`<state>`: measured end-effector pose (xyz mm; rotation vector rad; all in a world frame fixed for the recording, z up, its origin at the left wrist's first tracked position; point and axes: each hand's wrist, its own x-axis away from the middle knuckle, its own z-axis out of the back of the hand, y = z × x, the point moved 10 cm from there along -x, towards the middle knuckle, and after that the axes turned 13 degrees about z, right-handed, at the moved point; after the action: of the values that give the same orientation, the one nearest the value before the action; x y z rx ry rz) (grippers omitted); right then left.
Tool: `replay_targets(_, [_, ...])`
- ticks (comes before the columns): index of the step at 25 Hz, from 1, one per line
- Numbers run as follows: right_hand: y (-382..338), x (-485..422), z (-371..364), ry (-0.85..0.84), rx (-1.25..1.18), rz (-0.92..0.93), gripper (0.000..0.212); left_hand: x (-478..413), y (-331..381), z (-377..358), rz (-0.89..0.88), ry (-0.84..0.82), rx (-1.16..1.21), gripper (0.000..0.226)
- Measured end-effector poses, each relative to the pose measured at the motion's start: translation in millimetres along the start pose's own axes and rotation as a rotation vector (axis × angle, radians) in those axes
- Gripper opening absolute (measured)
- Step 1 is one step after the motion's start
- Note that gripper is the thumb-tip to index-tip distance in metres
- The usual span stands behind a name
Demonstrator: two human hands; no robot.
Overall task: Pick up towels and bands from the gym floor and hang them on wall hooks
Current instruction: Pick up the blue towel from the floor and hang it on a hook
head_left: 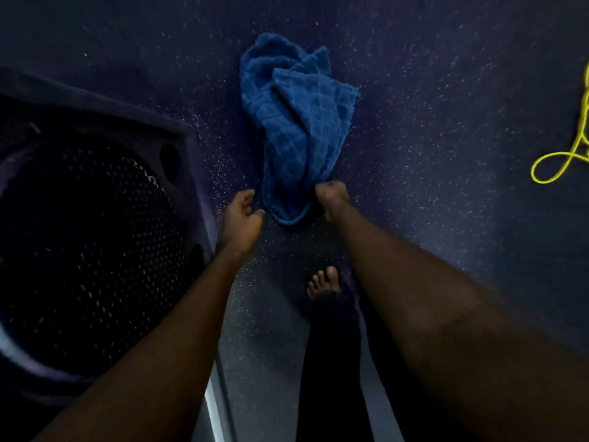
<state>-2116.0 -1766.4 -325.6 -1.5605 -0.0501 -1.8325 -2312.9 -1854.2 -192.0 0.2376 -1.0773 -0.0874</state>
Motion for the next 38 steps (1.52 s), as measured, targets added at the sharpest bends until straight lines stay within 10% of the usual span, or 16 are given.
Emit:
replay_targets(6, [-62.6,61.9,48.3,0.018,-0.418,0.111,0.039,57.5,36.6,30.7,-0.031,0.009,-0.032,0.045])
replay_targets(18, [-431.1,440.7,231.6,-0.204,0.174,0.795,0.015,411.7,262.9,240.1,-0.402,0.105,-0.018,0.041])
replay_targets(24, [-535.2,651.1,278.0,-0.422,0.425,0.970,0.011,605.3,366.8,290.3,-0.899,0.124,-0.273,0.075])
replay_targets(29, [-591.3,759.6,307.3,-0.537,0.495,1.201,0.021,719.2,408.7,332.1,-0.999,0.296,-0.231,0.022])
replay_targets(38, [-577.0,816.5,286.6,-0.818,0.764,1.347,0.039,765.3,322.3,408.1,-0.687,0.241,0.093,0.012])
